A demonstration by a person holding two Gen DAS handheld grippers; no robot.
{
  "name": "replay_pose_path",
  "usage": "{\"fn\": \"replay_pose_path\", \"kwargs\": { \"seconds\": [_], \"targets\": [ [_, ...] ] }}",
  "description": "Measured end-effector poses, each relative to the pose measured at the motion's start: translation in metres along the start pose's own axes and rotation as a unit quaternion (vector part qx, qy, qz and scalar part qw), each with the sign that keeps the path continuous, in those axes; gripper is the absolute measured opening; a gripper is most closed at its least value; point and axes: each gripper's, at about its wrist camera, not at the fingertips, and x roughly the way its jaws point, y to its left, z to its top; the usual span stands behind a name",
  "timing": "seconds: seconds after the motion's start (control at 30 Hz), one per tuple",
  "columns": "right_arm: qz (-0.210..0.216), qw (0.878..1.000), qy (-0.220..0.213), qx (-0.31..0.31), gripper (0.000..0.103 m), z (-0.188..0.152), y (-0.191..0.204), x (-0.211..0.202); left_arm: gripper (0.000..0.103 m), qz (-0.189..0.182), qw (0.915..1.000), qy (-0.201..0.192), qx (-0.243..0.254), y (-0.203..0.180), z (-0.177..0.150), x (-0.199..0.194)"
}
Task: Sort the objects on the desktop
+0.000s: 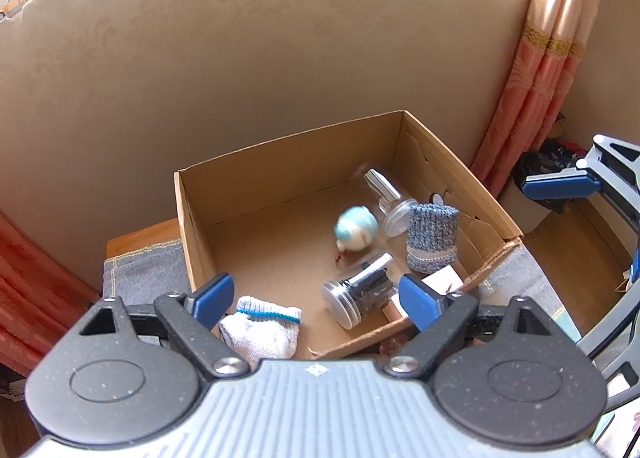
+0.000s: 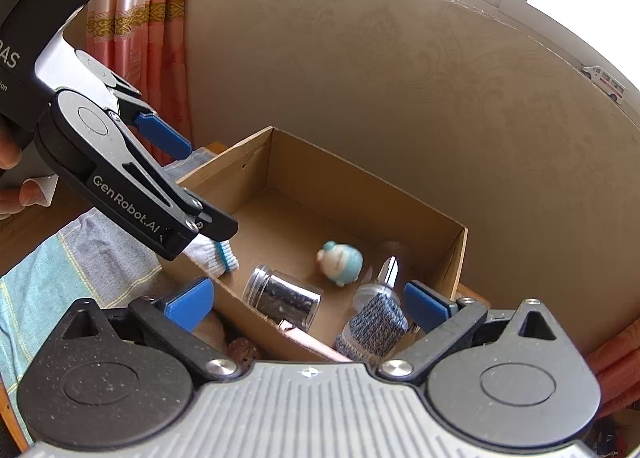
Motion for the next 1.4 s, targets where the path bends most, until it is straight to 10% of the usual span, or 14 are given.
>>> {"fn": "replay_pose_path", "kwargs": {
  "seconds": [0.87, 1.4],
  "targets": [
    [-0.014, 0.997, 0.014, 0.071, 0.103, -0.087, 0.006, -0.059, 0.092, -0.023, 0.9974, -0.007, 0.068, -0.048, -0.074, -0.038],
    [-0.018, 0.992, 0.023, 0.120, 0.103, -0.137, 0.021, -0.063, 0.092, -0.016, 0.9995, 0.000, 0.027, -0.055, -0.124, -0.020]
  ]
}}
